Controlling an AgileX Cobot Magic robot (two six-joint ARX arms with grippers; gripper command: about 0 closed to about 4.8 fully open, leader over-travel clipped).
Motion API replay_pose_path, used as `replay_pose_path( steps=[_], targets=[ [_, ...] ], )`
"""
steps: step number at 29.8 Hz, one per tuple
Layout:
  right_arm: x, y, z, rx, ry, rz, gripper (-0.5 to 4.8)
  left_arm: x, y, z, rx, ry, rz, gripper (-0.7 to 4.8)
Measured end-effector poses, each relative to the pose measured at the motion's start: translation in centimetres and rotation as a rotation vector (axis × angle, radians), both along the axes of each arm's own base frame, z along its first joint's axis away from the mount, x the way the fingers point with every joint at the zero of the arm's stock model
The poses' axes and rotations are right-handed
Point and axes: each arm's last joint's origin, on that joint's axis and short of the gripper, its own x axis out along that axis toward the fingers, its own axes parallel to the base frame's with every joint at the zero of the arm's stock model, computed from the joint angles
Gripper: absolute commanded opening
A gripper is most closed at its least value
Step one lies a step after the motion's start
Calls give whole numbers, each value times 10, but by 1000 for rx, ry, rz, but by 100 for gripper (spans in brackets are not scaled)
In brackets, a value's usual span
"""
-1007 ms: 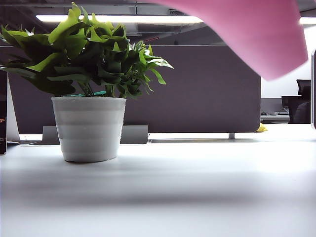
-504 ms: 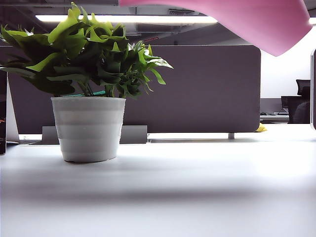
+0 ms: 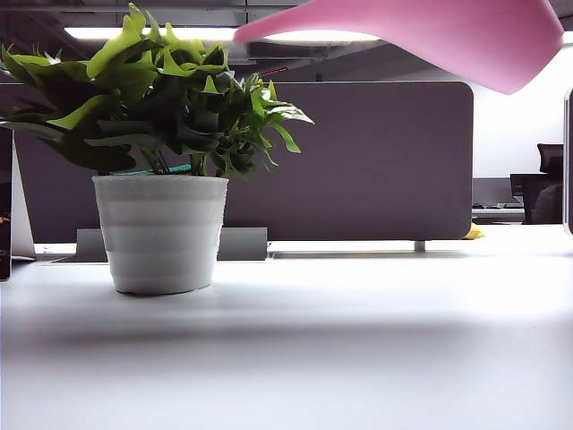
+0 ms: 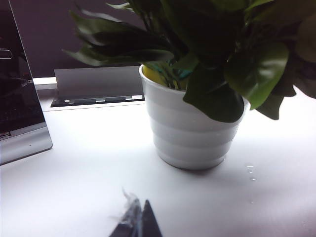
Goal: Pick up the watering can from the table, water the potted plant, and put the can back.
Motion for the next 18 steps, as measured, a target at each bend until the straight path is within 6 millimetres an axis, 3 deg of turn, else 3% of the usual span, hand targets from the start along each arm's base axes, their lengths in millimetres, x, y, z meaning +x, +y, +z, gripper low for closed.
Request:
replay_pose_path(
  steps=[5,18],
  targets=[
    [3,14,3,-48,-21,39,-6,0,0,0,0,1,0,-5],
    [6,15,1,-81,-19,34,-5,0,0,0,0,0,0,-5]
  ],
)
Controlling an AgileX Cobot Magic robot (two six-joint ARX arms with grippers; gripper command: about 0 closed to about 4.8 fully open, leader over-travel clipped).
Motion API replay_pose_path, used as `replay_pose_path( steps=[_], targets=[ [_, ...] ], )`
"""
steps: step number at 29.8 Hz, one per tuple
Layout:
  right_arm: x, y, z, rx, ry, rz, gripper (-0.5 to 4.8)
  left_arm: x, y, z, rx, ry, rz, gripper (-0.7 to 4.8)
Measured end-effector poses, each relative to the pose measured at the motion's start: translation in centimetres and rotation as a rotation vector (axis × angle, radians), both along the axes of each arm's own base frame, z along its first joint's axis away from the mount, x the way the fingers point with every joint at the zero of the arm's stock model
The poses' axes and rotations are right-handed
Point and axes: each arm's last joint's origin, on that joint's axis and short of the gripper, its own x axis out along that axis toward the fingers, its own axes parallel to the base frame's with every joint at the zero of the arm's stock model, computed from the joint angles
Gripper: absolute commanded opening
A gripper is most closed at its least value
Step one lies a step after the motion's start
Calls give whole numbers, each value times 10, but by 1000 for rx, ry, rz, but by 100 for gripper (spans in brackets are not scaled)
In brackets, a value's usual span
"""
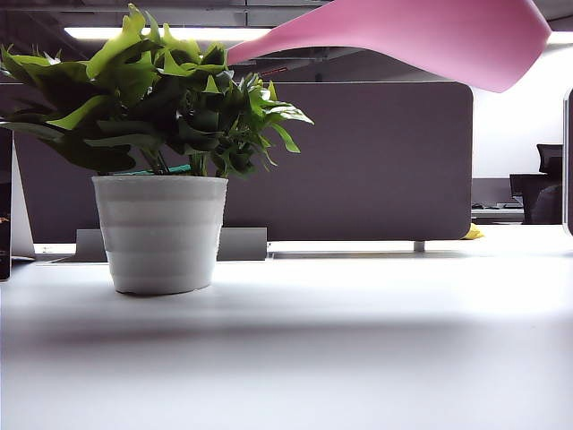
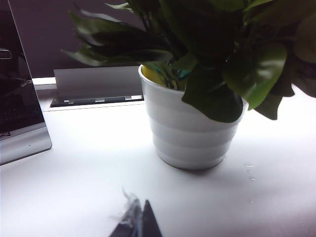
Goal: Pick up the watering can from the table, water the potted plant, and put the can back.
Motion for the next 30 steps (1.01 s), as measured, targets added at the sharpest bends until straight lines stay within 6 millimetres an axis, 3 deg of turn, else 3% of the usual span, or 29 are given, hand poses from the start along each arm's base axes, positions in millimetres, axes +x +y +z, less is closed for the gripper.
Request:
replay_pose_path(
  steps=[10,19,30],
  targets=[
    [0,0,0,22,8,5,-5,0,0,0,0,0,0,-5],
    [3,-3,-12,126,154,-8,-6,0,0,0,0,0,-3,-5],
    [4,-46,-23,399,320,-15,-6,-2,-10,0,0,0,-105,-5]
  ],
)
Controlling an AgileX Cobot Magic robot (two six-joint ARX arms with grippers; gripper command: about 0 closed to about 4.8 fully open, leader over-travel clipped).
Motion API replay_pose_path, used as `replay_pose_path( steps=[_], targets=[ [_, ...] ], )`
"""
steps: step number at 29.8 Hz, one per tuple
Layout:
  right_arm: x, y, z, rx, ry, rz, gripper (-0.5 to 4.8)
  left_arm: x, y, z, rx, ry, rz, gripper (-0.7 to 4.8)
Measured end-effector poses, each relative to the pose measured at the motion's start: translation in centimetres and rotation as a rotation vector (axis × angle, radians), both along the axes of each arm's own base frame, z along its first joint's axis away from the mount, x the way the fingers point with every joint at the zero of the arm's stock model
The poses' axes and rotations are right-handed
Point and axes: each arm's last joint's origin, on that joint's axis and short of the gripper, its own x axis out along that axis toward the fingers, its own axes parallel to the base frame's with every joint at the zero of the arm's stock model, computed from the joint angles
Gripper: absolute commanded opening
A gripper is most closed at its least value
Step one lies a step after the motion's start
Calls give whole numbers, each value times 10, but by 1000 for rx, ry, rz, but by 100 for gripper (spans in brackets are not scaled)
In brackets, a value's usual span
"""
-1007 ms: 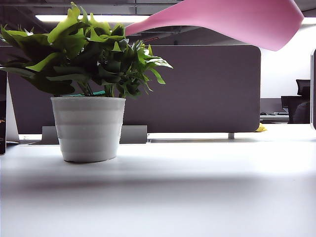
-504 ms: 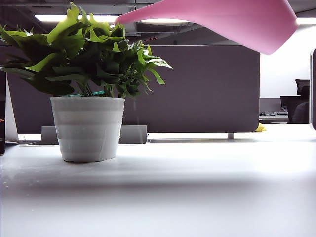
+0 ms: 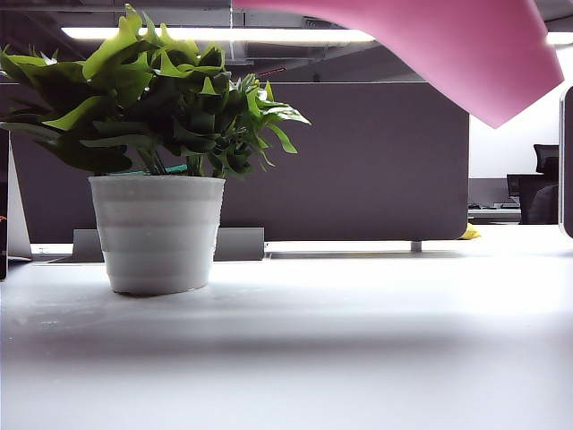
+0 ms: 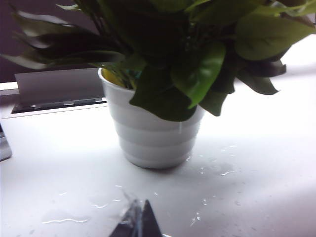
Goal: Pick up the watering can from the table, water the potted plant, and put the can back.
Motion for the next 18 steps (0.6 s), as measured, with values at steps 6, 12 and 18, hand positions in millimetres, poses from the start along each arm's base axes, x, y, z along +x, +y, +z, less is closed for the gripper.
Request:
replay_pose_path(
  steps=[6,12,18],
  targets=[
    [-1,-21,-6,169,50,44,-6,0,0,0,0,0,-3,-5],
    [0,-45,-36,335,115,60,-6,0,0,0,0,0,-7,-5],
    [-5,-69,-89,465,183,-8,-6,0,-1,0,0,-1,-14,-5]
  ],
)
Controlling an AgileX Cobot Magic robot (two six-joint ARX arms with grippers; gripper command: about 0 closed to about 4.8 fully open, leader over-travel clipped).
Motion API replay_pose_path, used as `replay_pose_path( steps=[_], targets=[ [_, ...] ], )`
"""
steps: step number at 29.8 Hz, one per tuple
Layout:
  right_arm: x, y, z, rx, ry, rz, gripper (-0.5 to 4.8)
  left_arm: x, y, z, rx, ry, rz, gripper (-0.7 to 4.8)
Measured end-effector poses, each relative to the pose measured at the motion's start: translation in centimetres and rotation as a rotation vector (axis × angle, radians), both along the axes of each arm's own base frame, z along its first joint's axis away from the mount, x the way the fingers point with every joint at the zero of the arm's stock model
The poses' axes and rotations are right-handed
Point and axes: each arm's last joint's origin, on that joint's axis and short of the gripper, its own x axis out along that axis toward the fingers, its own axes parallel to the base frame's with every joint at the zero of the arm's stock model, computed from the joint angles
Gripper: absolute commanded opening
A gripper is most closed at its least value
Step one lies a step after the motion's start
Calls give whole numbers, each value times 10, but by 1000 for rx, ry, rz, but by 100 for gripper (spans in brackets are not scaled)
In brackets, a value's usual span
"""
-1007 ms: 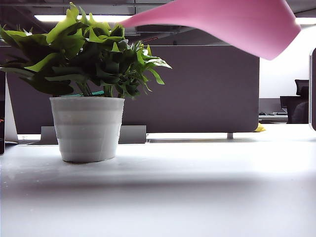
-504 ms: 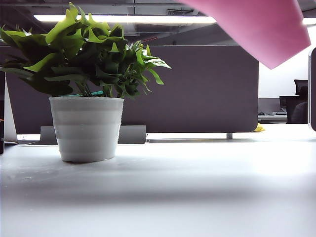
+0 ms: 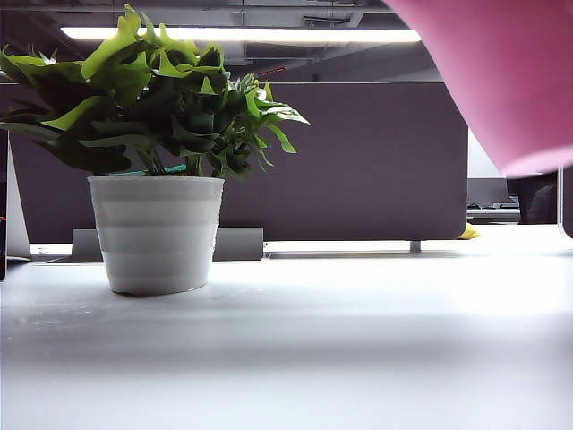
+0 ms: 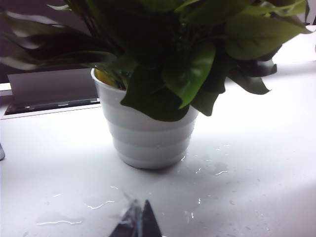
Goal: Pick up the watering can from the table, water the potted plant, and put the can back.
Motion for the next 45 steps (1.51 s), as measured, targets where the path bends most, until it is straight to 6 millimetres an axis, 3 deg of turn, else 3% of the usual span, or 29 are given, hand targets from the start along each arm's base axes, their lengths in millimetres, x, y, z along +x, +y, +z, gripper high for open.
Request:
replay_pose_path(
  steps=[4,11,22,30,34,37,41,45],
  targets=[
    [-8,-8,-36,77,-31,-34,-6,0,0,0,0,1,0,-5],
    [-18,-7,-82,124,-110,-49,-6,0,0,0,0,0,0,-5],
    [7,-16,-139,178,-144,-116,-6,0,0,0,0,1,0,-5],
    [17,-20,-169,176,-172,-149,-5,0,0,0,0,1,0,-5],
    [18,-20,-173,178,-188,-154,8,0,0,0,0,1,0,-5],
    [19,-20,-174,179,-190,-153,51,0,0,0,0,0,0,-5],
    [19,-20,-174,178,-193,-152,157,0,0,0,0,1,0,-5],
    [19,-18,-171,193,-219,-129,164,0,0,0,0,1,0,-5]
  ],
)
